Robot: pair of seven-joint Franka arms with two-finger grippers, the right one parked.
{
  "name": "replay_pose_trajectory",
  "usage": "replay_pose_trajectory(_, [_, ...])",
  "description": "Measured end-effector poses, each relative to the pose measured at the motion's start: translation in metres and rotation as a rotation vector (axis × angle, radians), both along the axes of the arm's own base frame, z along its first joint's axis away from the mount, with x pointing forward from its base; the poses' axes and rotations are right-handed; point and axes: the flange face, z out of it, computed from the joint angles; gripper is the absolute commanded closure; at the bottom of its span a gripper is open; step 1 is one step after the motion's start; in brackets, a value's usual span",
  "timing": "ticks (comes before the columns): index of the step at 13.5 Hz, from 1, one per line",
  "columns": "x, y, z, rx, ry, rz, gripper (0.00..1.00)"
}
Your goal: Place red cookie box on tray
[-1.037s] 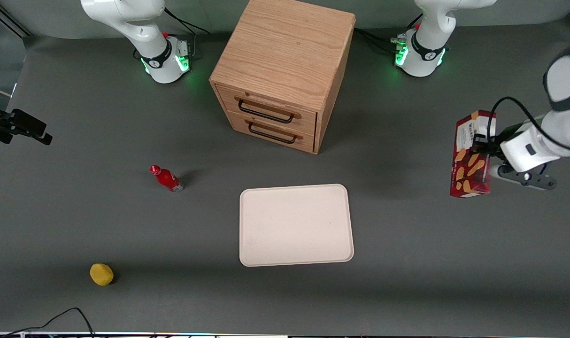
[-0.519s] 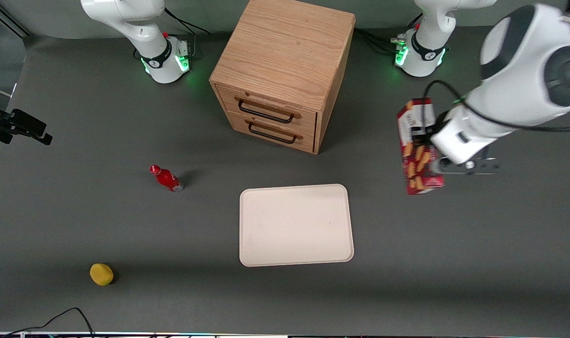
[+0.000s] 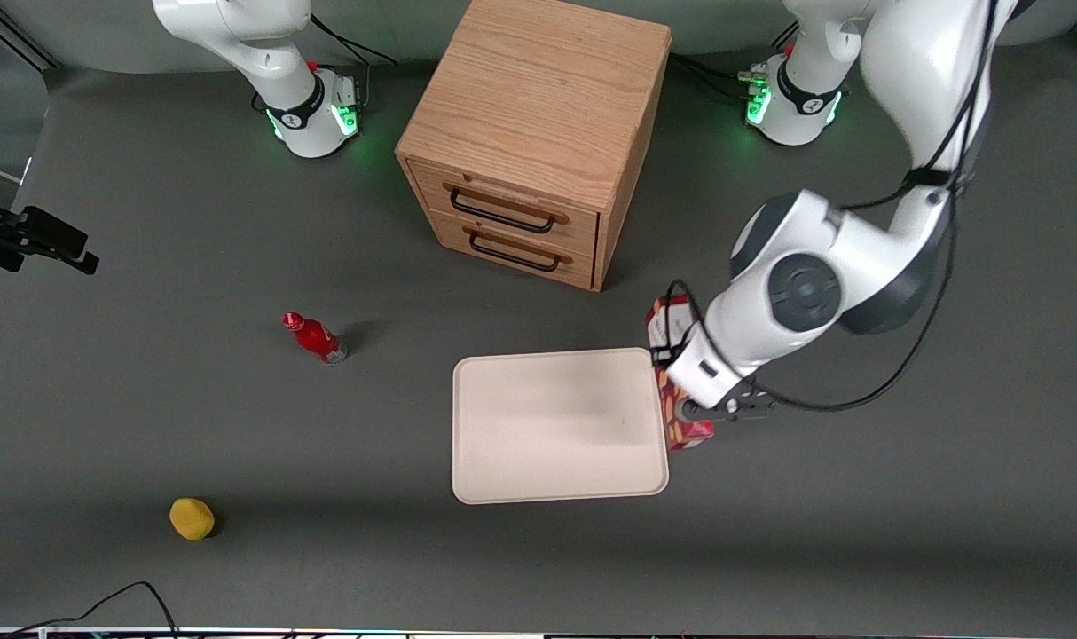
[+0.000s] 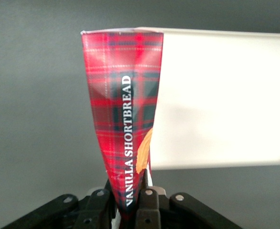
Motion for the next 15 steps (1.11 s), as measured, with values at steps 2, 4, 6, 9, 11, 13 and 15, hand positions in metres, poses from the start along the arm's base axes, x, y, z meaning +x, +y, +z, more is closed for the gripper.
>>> replay_pose_trajectory(2, [0.007,-0.015,-0.045,0.011,-0.045,0.011,1.0])
replay_pose_trajectory(4, [0.01,-0.021,-0.069,0.013,-0.058,0.007,1.0])
replay_pose_trajectory(6, [0.011,-0.022,-0.077,0.027,-0.075,-0.008,0.01])
replay_pose_trajectory(9, [0.009,-0.026,-0.085,0.039,-0.089,-0.026,0.0])
replay_pose_trajectory(11, [0.007,-0.028,-0.087,0.039,-0.085,-0.022,0.0])
replay_pose_trajectory(13, [0.007,-0.024,-0.08,0.06,-0.069,-0.012,0.0])
replay_pose_trajectory(15, [0.006,-0.006,-0.043,0.106,-0.027,0.017,0.0])
